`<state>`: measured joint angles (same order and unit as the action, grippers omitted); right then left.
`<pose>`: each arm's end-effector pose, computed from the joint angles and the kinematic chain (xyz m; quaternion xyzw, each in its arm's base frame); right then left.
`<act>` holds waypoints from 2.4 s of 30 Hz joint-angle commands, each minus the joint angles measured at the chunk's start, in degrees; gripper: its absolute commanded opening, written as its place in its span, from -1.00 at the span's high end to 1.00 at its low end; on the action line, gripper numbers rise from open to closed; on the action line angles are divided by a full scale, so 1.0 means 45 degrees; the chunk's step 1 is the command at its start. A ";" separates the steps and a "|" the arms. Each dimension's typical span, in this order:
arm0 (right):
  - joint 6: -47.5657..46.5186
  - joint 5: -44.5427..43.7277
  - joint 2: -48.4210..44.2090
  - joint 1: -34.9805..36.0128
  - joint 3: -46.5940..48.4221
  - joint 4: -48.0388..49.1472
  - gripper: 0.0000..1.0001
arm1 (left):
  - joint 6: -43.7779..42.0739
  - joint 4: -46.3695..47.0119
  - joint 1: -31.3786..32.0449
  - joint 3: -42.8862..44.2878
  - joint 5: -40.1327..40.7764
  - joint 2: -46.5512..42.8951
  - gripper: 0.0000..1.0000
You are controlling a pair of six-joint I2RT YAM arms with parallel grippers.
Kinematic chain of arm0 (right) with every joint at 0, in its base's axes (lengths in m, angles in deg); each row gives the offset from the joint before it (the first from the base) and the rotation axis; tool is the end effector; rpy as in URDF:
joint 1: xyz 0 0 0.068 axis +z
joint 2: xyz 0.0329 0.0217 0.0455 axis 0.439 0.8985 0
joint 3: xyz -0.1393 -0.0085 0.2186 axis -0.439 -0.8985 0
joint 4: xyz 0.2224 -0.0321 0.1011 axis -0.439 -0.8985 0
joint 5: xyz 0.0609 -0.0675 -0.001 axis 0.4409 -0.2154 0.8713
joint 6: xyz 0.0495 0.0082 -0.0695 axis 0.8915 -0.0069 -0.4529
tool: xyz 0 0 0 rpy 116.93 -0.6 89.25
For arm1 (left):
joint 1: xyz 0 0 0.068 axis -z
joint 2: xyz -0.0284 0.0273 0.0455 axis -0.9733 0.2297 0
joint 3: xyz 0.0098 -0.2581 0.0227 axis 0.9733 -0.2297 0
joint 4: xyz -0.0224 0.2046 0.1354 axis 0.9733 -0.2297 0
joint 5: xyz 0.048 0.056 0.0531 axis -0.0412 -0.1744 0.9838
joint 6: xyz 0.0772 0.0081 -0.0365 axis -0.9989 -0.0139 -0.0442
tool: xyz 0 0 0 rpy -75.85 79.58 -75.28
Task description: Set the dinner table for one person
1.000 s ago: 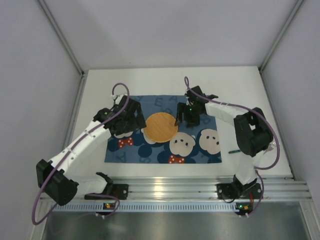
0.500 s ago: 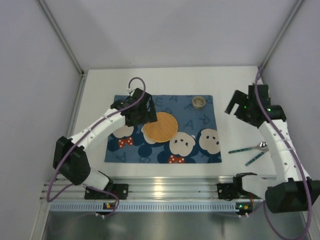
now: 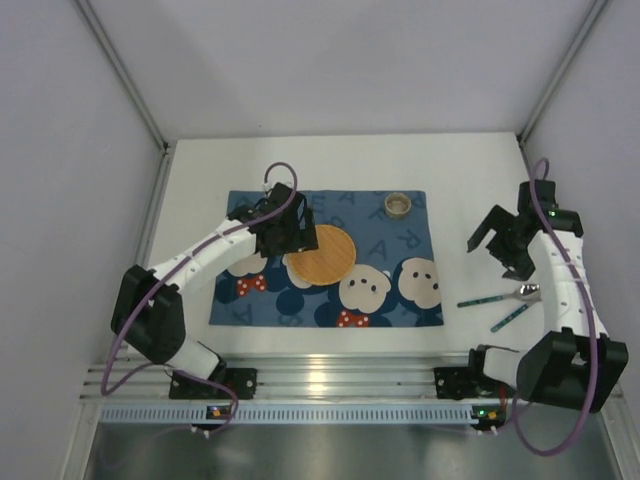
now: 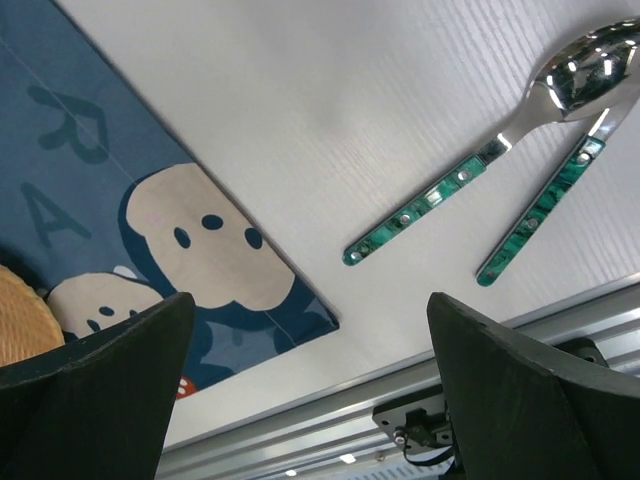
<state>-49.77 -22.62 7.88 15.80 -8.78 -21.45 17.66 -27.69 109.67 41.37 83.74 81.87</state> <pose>0.2174 -0.0392 0.2441 0.3266 0.9248 0.0315 0.1925 0.2759 -0.1662 0.2141 -0.0598 0.9569 -0.1049 0.2641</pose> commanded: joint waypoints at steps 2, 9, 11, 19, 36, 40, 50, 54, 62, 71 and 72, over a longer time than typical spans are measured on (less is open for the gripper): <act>-0.0413 -0.0691 0.0268 -0.1159 0.0248 -0.0212 -1.00 | -0.0036 0.0779 -0.0095 -0.0255 -0.0768 -0.0559 -0.92; -0.0083 -0.0943 0.1710 -0.2236 -0.0436 0.0706 -1.00 | -0.0211 0.0603 -0.0096 -0.0860 -0.1297 -0.1708 -0.92; 0.0230 -0.1566 0.2064 -0.2256 -0.0611 0.0687 -1.00 | -0.0328 0.0602 -0.0076 -0.1249 -0.1374 -0.2081 -0.92; 0.1012 -0.1824 0.2865 -0.2568 -0.2232 0.2072 -0.99 | -0.0387 0.0115 -0.0076 -0.2111 -0.1375 -0.3839 -0.92; 0.1423 -0.1940 0.5600 -0.2179 -0.3191 0.4515 0.16 | -0.0212 -0.0647 -0.0076 -0.2444 -0.0594 -0.4798 -0.93; 0.1052 -0.2330 0.5835 -0.1827 -0.2859 0.4457 1.00 | -0.0134 -0.0628 -0.0076 -0.2288 -0.0515 -0.4583 -0.93; 0.0993 -0.3425 0.4452 0.1353 0.2156 0.1608 1.00 | -0.0504 -0.0588 -0.0096 -0.1429 -0.0711 -0.3530 -0.93; 0.1130 -0.3309 0.4448 0.4647 0.4443 0.0570 1.00 | -0.0622 -0.0589 -0.0095 -0.1115 -0.0594 -0.3333 -0.93; 0.0839 -0.2351 0.6535 0.9616 0.5420 0.1644 1.00 | -0.0661 -0.0998 -0.0115 -0.0822 -0.0145 -0.3390 -0.94; 0.0154 -0.2194 0.9719 1.0342 0.6341 0.2132 1.00 | 0.0021 -0.1818 -0.0096 -0.1193 0.0402 -0.4657 -0.94; 0.0134 -0.2272 0.9838 1.0323 0.6380 0.2132 1.00 | 0.0100 -0.2032 -0.0096 -0.1251 0.0480 -0.4796 -0.94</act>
<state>-47.60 -31.54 52.16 62.35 15.81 -12.90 16.39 -34.42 109.43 35.53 83.72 64.53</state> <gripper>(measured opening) 0.065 0.969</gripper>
